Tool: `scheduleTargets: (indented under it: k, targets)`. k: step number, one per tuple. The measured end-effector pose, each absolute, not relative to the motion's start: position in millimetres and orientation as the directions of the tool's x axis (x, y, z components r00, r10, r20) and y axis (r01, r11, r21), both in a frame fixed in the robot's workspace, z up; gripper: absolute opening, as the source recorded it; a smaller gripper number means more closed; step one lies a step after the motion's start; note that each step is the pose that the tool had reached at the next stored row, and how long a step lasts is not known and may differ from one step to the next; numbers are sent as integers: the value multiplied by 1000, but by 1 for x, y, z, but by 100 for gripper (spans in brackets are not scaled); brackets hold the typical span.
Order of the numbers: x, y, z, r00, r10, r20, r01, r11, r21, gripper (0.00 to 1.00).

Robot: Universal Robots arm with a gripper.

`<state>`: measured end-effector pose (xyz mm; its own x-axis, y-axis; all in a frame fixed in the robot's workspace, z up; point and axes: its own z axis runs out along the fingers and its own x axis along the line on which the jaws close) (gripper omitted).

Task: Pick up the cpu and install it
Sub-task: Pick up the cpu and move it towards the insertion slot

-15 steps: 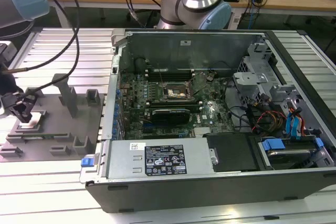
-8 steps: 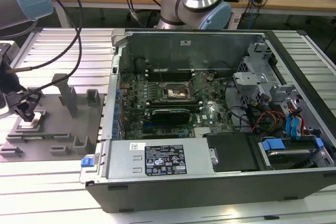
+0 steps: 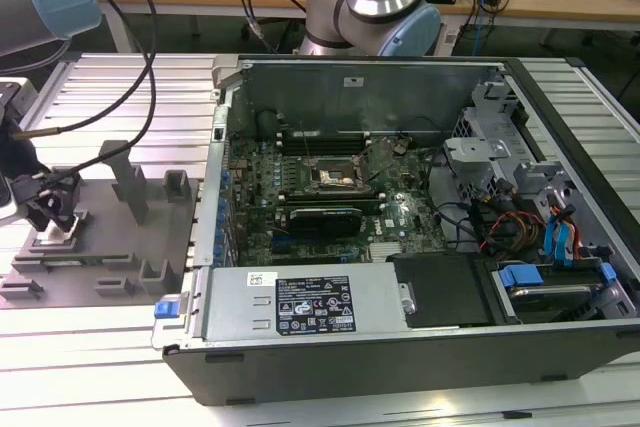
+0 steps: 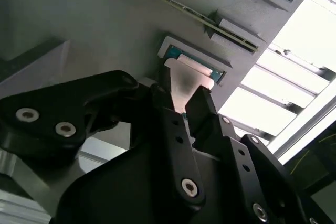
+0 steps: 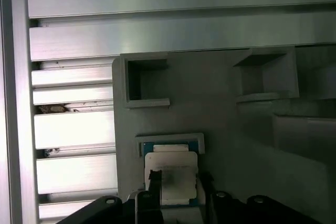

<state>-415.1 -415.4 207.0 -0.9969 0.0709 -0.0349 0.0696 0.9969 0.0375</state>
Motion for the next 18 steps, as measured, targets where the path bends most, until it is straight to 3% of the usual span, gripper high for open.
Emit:
scheduleTargets:
  k: [3,4,5,18]
  targets:
    - [-415,-415,207,-997,71,-35,70,997,37,54]
    - [-415,-415,207,-997,71,-35,70,997,38,54]
    - [-415,-415,207,-997,71,-35,70,997,38,60]
    - [-416,-410,199,-997,70,-35,68,997,38,61]
